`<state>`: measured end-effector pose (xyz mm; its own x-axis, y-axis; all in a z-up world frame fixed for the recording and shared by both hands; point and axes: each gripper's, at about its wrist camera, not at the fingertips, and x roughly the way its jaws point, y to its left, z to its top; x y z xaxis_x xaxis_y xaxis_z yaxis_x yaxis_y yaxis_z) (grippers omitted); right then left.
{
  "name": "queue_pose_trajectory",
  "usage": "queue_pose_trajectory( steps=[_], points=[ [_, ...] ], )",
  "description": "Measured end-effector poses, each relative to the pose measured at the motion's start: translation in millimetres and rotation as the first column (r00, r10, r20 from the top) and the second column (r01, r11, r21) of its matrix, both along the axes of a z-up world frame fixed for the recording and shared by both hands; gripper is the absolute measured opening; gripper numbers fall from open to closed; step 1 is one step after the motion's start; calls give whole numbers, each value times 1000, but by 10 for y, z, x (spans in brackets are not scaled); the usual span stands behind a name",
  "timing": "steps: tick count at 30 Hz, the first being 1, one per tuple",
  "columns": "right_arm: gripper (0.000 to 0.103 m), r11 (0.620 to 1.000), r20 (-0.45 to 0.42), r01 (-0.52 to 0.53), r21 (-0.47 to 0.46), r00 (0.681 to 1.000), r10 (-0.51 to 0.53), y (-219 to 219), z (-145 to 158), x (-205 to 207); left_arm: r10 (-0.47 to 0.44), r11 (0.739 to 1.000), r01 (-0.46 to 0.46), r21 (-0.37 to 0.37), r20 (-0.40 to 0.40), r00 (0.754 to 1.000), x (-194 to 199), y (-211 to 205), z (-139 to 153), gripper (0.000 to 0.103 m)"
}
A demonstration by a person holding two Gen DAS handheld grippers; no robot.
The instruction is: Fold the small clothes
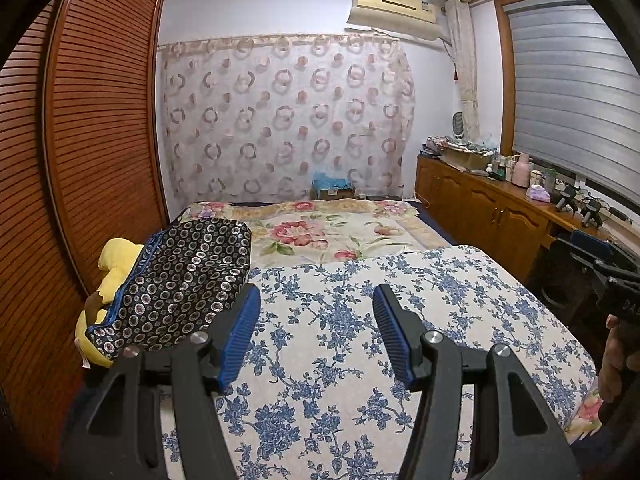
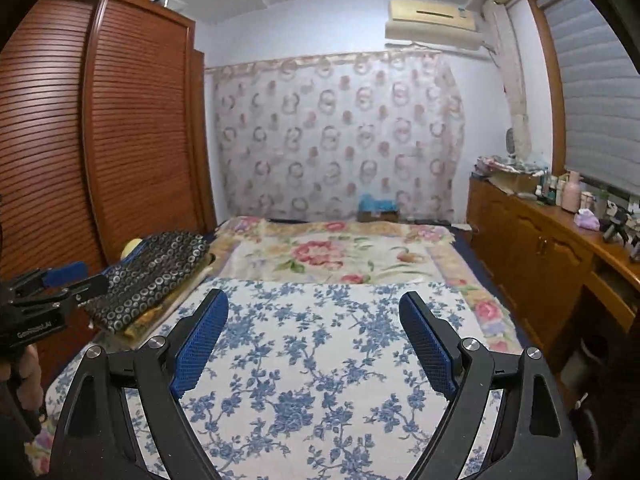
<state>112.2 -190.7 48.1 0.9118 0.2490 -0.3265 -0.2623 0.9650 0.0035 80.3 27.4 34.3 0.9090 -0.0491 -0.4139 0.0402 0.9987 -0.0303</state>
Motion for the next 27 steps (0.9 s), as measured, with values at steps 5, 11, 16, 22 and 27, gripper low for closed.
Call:
queue_pose_trajectory(
  steps=[5, 11, 16, 22, 27],
  points=[
    [89, 1000, -1, 5, 0, 1000, -5, -19, -19, 1, 6, 1000, -6, -2, 10, 1000, -24, -18, 19, 58],
    [89, 1000, 0, 9, 3, 1000, -9, -38, -24, 9, 18, 1000, -19, 7, 18, 1000, -56, -8, 23, 58],
    [89, 1000, -2, 14, 1, 1000, -14, -46, -41, 20, 23, 1000, -23, 2, 20, 1000, -66, 20, 18, 58],
    [89, 1000, -1, 13, 1, 1000, -13, -50, -45, 26, 27, 1000, -27, 0, 26, 999, -87, 19, 22, 58],
    [89, 1000, -2, 13, 2, 1000, -13, -43, -39, 21, 29, 1000, -30, 3, 27, 999, -93, 16, 30, 58]
  ],
)
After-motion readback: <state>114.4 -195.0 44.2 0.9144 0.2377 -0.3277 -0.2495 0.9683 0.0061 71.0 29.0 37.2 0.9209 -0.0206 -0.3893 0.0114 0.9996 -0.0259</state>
